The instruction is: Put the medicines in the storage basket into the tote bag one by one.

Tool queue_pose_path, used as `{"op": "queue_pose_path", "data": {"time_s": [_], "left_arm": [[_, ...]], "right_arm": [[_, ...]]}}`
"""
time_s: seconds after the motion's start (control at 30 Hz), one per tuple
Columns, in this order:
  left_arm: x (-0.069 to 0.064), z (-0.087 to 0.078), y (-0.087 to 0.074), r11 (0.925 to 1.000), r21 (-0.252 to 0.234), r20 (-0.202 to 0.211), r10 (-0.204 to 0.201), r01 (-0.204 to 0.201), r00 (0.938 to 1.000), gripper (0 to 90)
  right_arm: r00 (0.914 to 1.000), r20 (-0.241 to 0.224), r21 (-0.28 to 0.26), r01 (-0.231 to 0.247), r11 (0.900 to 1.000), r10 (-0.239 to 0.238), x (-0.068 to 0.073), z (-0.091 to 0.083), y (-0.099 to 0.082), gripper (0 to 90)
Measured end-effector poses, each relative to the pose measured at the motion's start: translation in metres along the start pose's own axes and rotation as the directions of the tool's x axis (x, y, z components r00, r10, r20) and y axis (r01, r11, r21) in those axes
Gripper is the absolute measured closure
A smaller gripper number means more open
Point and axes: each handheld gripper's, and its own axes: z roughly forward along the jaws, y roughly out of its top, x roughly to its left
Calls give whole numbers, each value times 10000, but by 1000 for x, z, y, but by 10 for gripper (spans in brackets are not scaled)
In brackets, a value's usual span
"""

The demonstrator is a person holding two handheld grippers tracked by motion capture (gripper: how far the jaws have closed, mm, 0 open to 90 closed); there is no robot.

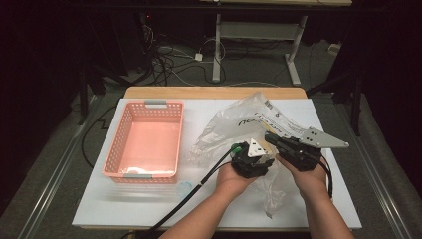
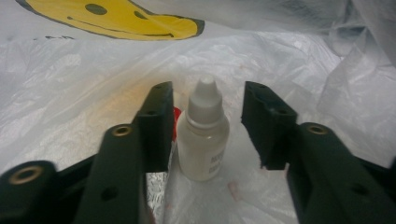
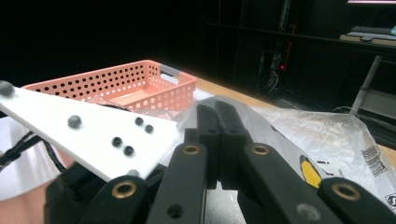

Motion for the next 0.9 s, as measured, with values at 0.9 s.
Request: {"op": "queue_pose_path", "data": {"time_s": [0.9], "left_arm": [[4, -86, -83, 9920, 1194, -357, -374, 414, 9987, 300]], "right_arm": [[10000, 72, 103, 41, 9999, -42, 1, -1, -1, 900]]}}
